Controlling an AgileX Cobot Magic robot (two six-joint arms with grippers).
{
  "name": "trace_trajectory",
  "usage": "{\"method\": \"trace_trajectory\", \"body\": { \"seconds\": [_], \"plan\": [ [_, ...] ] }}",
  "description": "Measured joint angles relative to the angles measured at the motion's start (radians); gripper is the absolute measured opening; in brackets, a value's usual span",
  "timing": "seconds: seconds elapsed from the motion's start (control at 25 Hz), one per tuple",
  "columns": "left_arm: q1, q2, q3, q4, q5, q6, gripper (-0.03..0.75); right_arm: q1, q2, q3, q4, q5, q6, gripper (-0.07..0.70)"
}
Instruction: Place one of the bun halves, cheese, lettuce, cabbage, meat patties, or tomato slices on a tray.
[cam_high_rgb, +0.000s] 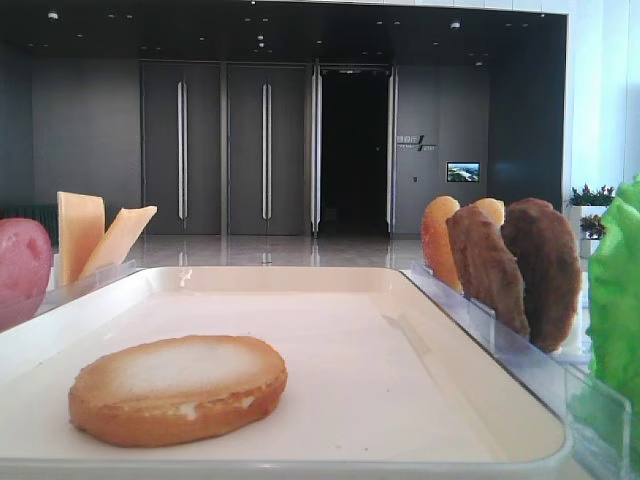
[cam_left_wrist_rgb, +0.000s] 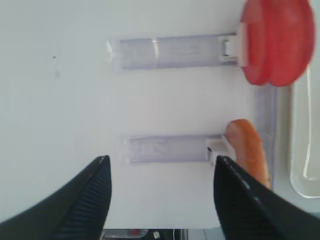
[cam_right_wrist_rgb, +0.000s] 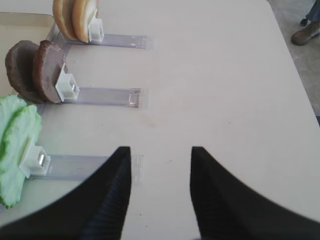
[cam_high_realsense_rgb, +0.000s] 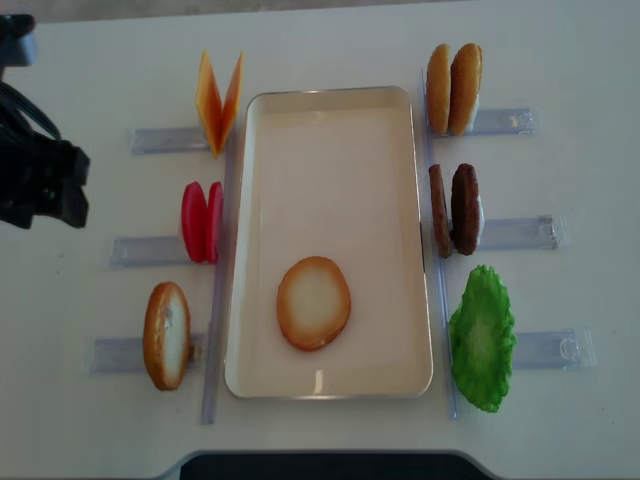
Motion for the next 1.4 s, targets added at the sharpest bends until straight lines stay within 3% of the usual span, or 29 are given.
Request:
{"method": "trace_trajectory", "body": {
  "seconds": [0.2,0.52,0.88,1.4],
  "plan": [
    [0.105,0.0,0.0,0.03,0.001,0.019,0.486,0.0,0.0,0.0,0.0,0.0,0.0,0.303],
    [0.109,-0.032,0.0,-0.016,0.001,0.083,0.484,0.0,0.0,0.0,0.0,0.0,0.0,0.303],
    [0.109,-0.279,0.011,-0.053,0.015,0.109,0.431,0.0,0.0,0.0,0.0,0.0,0.0,0.303],
    [0.108,-0.792,0.277,-0.067,0.029,0.136,0.419,0.0,0.0,0.0,0.0,0.0,0.0,0.303]
  ]
}}
